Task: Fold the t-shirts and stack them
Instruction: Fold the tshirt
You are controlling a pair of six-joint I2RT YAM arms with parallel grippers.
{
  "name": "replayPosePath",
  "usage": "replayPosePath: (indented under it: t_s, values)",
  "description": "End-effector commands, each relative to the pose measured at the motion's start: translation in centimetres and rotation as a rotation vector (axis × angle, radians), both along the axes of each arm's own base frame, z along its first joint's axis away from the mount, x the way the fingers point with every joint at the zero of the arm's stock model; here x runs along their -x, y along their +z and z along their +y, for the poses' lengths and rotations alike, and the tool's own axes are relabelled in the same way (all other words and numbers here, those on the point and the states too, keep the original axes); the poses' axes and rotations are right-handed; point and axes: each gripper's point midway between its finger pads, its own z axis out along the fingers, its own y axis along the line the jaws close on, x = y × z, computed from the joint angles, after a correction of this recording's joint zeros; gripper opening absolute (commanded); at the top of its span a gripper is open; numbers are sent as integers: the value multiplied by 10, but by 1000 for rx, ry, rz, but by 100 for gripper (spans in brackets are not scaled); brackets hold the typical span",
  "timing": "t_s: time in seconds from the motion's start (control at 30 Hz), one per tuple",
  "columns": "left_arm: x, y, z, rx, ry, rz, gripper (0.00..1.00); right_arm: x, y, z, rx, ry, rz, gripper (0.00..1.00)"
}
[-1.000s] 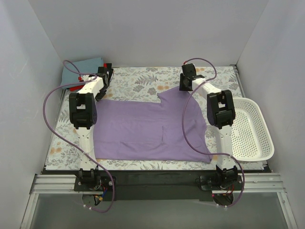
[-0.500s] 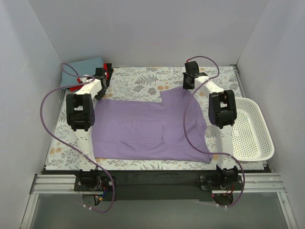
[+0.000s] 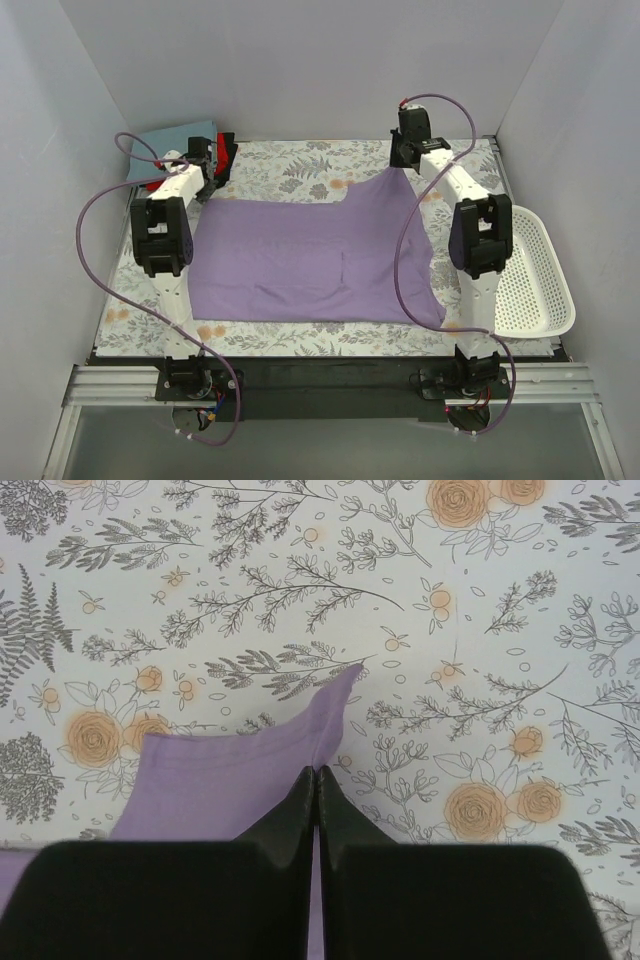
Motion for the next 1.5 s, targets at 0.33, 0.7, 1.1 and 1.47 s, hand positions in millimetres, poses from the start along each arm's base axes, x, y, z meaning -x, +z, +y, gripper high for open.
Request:
replayPosePath:
  t_s: [0.33, 0.7, 1.1, 1.47]
  values:
    - [16, 65, 10, 59, 0, -148, 0, 68, 38, -17, -48, -35, -53, 1]
    - [63, 56, 18, 101, 39, -107, 0, 138, 48, -23, -97, -54, -56, 1]
    - [105, 50, 27, 116, 78, -61, 0, 191, 54, -26, -138, -20, -42, 1]
    - [116, 49, 27, 121, 75, -57, 0, 222, 39, -31, -145, -15, -6, 1]
